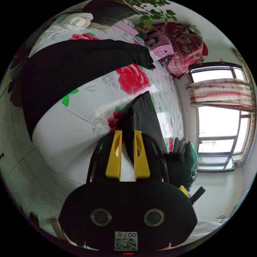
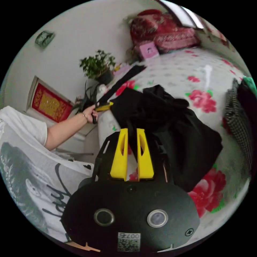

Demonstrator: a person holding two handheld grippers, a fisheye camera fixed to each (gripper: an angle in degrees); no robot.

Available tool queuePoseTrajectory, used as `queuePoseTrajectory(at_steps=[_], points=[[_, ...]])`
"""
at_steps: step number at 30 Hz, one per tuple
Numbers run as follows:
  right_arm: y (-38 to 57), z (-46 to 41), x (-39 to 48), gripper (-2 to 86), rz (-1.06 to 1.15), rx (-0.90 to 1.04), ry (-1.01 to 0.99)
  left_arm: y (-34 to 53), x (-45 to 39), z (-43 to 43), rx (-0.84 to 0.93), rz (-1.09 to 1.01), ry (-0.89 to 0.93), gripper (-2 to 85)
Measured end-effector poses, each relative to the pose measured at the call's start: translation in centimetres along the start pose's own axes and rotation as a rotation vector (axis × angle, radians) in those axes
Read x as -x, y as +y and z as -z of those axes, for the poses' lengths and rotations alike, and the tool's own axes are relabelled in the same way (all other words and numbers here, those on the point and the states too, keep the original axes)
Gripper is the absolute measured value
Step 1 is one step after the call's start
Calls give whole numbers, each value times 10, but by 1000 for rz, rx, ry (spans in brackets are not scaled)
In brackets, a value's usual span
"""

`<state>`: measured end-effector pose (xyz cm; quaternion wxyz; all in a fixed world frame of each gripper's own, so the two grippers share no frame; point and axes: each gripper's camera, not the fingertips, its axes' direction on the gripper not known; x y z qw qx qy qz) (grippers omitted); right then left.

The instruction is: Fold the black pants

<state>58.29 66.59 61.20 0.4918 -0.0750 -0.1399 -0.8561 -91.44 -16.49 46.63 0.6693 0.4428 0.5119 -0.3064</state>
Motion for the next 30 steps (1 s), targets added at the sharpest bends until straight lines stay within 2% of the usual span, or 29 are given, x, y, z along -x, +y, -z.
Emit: queuePoseTrajectory(at_steps=[2, 4, 10, 12, 15, 16, 18, 20, 21, 23, 26, 28, 30], points=[[-14, -46, 3, 48, 2, 160, -46, 3, 5, -3, -14, 28, 37, 62], [-16, -66, 0, 53, -24, 203, -80, 7, 7, -6, -21, 37, 43, 49], [4, -40, -32, 66, -176, 107, -88, 25, -5, -23, -77, -29, 32, 0], [22, -21, -54, 72, -282, 39, -85, 30, -16, -31, -85, -70, 117, -4], [47, 2, -81, 78, -421, -39, -82, 39, -75, -41, -82, -271, 258, -6], [52, 7, -85, 79, -443, -59, -75, 46, -113, -42, -63, -400, 310, -5], [67, 24, -96, 83, -507, -129, -52, 66, -180, -46, 5, -636, 408, -3], [76, 35, -103, 87, -545, -178, -35, 116, -271, -69, 191, -967, 464, 6], [80, 40, -108, 91, -567, -214, -28, 132, -289, -78, 249, -1032, 465, 12], [84, 44, -117, 96, -601, -249, -38, 197, -334, -131, 486, -1167, 412, 37], [88, 41, -135, 106, -657, -270, -93, 251, -331, -196, 680, -1122, 294, 57], [90, 37, -145, 111, -695, -256, -113, 262, -316, -215, 730, -1038, 252, 67], [93, 30, -156, 116, -733, -222, -122, 261, -300, -212, 688, -974, 225, 71]])
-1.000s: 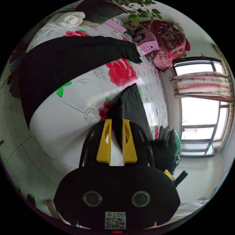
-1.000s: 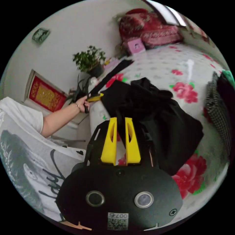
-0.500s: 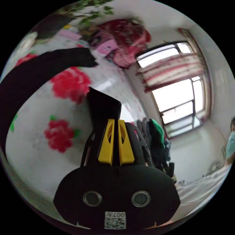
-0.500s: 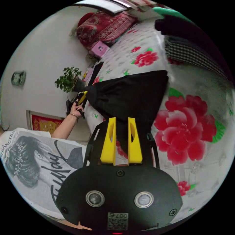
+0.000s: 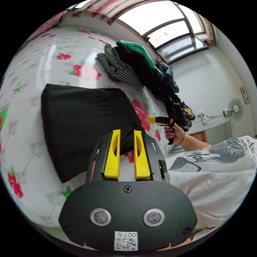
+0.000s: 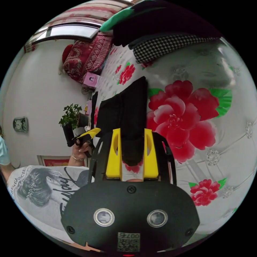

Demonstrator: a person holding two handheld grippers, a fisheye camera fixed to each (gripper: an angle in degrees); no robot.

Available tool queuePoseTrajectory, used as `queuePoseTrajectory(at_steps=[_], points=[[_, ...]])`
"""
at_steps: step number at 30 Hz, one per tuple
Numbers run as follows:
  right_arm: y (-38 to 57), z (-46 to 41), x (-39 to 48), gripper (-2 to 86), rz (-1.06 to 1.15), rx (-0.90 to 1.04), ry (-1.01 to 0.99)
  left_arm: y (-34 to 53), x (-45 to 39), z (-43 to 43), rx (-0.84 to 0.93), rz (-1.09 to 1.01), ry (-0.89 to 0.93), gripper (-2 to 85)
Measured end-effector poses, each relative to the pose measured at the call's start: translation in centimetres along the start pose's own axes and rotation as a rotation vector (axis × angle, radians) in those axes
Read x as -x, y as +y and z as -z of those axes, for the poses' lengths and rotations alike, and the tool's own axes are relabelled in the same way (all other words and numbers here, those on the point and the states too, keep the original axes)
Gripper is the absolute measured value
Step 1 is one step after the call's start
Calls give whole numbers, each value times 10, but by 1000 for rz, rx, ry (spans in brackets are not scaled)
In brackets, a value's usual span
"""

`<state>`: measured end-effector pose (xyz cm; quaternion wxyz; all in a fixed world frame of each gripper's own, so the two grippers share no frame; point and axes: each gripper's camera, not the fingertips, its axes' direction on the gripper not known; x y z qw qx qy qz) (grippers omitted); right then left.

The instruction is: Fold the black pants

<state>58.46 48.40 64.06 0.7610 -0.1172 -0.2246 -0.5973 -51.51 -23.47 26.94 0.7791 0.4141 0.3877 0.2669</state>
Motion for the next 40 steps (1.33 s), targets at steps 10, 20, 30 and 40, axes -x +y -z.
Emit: queuePoseTrajectory(at_steps=[10, 20, 30, 40], points=[[-47, -43, -11, 85, 21, 153, 32, 14, 83, 32, -81, 304, -189, 152], [-79, 24, 52, 0, 252, 78, -72, -73, 21, -10, -29, 64, 2, 82], [-101, 242, 154, 6, 542, -418, 109, -254, -101, -1, -186, -293, 102, 100], [-83, 161, 70, 45, 253, -375, 479, -192, -51, -122, 5, -20, -230, 94]])
